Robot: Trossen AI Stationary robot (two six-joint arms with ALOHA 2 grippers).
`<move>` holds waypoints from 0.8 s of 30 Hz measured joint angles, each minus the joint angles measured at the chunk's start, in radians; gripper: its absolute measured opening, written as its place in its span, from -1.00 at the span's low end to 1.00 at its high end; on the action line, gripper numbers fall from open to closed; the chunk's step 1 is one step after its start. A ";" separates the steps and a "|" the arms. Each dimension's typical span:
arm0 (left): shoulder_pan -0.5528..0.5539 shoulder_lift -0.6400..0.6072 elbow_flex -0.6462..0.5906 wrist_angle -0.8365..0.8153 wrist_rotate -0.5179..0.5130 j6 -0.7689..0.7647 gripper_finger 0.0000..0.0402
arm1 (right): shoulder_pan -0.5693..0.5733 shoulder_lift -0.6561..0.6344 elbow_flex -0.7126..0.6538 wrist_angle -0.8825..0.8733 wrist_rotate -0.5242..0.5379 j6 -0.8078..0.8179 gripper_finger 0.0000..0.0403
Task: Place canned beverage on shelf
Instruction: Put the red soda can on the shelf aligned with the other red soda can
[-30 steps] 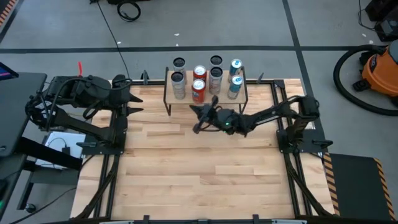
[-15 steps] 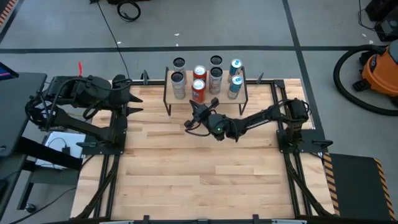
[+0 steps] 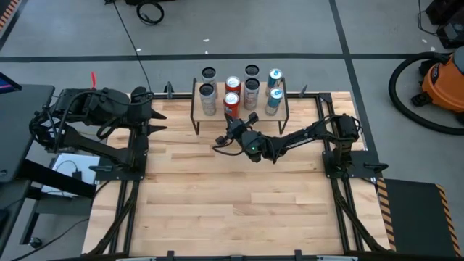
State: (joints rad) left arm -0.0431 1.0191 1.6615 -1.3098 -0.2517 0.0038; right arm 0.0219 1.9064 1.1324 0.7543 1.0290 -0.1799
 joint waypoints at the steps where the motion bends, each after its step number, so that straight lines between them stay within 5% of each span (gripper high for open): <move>1: 0.000 0.000 0.000 0.000 0.000 0.001 -0.25 | 0.000 0.000 0.000 -0.002 -0.001 -0.003 -0.99; 24: 0.000 0.000 0.000 0.000 0.000 0.004 -0.25 | 0.019 0.000 0.000 -0.016 0.194 -0.085 -0.99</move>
State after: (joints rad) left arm -0.0430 1.0191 1.6615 -1.3098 -0.2516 0.0074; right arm 0.0411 1.9064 1.1320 0.7380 1.2235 -0.2650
